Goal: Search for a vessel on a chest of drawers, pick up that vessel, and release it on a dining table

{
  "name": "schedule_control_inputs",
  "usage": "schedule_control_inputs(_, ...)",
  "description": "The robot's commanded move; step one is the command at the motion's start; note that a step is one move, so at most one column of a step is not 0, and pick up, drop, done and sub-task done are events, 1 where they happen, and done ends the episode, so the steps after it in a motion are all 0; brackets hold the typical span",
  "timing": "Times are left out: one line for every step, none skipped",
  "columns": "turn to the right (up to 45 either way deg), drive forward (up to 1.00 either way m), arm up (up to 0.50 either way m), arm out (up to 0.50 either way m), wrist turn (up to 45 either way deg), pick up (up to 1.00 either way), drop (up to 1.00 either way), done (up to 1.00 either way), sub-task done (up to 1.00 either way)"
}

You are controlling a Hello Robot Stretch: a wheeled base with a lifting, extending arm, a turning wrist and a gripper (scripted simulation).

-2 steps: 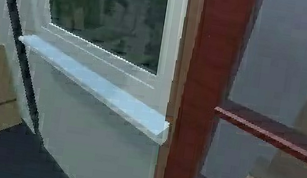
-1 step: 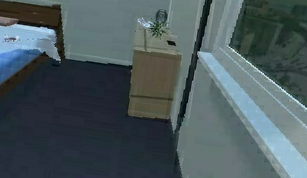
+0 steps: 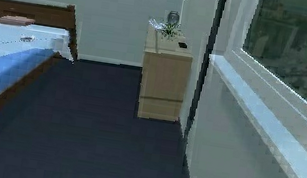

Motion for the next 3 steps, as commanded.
schedule_control_inputs(0.0,0.45,0.00,0.00,0.0,0.00,0.00,0.00,0.00)
schedule_control_inputs(-30.0,0.00,0.00,0.00,0.0,0.00,0.00,0.00,0.00)
schedule_control_inputs(0.0,0.90,0.00,0.00,0.0,0.00,0.00,0.00,0.00)
